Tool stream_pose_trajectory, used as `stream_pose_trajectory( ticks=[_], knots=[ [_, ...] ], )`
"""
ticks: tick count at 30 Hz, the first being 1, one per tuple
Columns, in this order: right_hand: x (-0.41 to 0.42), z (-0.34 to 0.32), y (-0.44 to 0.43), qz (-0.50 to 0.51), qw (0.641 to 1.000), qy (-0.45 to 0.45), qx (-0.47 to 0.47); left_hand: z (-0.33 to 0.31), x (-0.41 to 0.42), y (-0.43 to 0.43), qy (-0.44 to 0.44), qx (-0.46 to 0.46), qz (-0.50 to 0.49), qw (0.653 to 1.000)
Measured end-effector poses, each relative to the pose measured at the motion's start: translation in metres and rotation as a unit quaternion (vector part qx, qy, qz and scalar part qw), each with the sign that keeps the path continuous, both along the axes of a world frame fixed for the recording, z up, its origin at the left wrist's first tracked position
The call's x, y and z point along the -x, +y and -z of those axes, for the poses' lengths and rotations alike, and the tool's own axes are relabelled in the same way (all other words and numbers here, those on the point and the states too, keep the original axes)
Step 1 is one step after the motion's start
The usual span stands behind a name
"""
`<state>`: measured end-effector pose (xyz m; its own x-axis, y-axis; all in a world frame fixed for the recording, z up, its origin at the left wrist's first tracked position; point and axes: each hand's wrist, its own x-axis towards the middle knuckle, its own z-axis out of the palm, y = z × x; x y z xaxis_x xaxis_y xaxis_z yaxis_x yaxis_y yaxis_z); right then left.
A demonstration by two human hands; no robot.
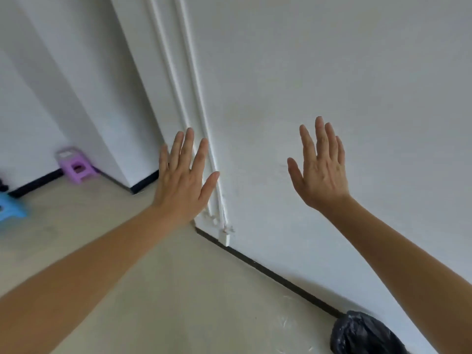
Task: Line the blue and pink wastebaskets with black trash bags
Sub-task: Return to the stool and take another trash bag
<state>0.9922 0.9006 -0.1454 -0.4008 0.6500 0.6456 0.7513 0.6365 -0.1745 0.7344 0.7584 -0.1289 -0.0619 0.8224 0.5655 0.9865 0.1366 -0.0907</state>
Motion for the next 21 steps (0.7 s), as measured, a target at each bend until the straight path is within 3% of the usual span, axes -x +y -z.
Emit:
stream_pose_trajectory(
  ticks=[6,12,21],
  knots=[
    [0.253,-0.049,-0.104,-0.206,0.975,0.011,-0.078,-0.035,0.183,-0.194,0.030,-0.048,-0.176,0.983],
    [0.494,-0.077,-0.242,-0.335,0.934,-0.026,-0.119,-0.060,0.337,-0.372,0.013,-0.110,-0.345,0.932],
    [0.718,-0.071,-0.346,-0.457,0.883,-0.014,-0.101,-0.051,0.502,-0.446,-0.020,-0.127,-0.426,0.895]
  ],
)
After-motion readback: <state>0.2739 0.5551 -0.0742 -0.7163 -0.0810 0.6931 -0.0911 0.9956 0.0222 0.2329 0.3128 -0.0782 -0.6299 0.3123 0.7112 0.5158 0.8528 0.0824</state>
